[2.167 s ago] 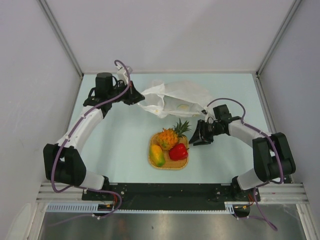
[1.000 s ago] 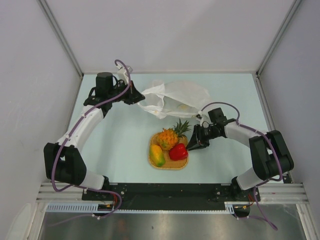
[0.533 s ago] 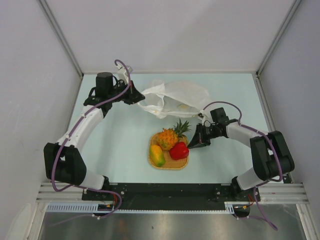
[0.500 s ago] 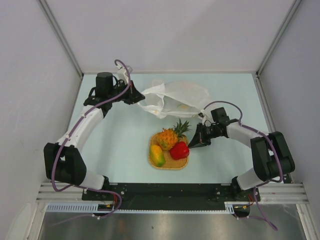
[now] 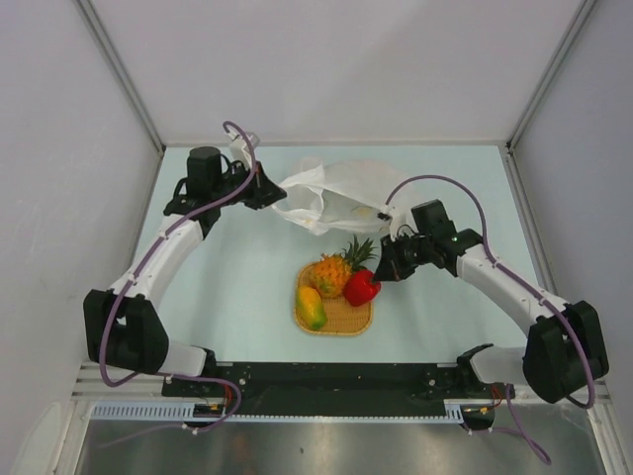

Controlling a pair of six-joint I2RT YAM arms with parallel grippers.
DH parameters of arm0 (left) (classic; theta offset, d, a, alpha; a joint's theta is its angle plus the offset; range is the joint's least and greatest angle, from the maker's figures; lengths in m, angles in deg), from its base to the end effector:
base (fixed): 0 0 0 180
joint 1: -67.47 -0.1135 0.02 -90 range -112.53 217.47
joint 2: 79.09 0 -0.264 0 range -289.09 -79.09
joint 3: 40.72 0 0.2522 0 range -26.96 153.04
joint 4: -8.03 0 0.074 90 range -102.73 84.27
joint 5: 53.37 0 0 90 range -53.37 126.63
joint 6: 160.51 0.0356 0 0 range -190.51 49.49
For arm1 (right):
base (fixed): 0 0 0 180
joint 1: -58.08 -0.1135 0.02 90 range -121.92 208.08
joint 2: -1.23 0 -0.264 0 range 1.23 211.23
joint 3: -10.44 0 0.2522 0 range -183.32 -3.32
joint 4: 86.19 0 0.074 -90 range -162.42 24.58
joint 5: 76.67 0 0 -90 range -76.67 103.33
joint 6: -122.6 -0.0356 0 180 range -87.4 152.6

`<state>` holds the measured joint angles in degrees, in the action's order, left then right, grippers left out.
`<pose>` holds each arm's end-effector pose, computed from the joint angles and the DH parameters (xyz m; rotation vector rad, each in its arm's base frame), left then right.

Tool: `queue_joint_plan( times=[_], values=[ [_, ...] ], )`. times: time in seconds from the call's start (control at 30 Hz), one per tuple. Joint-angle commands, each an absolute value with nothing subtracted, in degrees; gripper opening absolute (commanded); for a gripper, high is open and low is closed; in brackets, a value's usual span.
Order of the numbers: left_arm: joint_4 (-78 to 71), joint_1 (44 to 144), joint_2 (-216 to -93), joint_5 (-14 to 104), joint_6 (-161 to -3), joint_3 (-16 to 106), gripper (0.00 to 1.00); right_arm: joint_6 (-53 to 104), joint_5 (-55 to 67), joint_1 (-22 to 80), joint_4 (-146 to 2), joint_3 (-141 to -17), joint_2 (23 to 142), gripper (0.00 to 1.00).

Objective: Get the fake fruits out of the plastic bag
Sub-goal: Adjust the fake fruit on the plate.

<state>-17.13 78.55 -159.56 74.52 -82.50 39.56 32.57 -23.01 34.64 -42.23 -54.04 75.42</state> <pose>0.3106 -0.0831 0.3293 0.4153 1.9879 -0.9186 0.2278 0.1218 0.2423 -0.7659 2.3781 0.9640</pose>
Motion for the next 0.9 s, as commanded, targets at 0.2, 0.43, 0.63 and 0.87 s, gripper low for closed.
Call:
queue_joint_plan(
  times=[0.2, 0.43, 0.63, 0.87],
  values=[
    [-13.20, 78.37, -153.28, 75.48, -83.61, 36.41, 0.00, 56.76, -4.43, 22.06, -41.13, -56.75, 70.57, 0.00],
    [-12.85, 78.20, -151.25, 75.21, -83.52, 35.18, 0.00, 61.69, 1.64, 18.45, -44.65, -57.63, 71.54, 0.00],
    [-11.89, 77.85, -149.93, 75.39, -84.05, 33.69, 0.00, 62.57, 2.87, 15.55, -45.97, -58.42, 72.50, 0.00],
    [-11.01, 77.67, -149.32, 75.56, -84.84, 33.07, 0.00, 63.01, 2.96, 13.17, -47.20, -59.57, 74.88, 0.00]
  ],
)
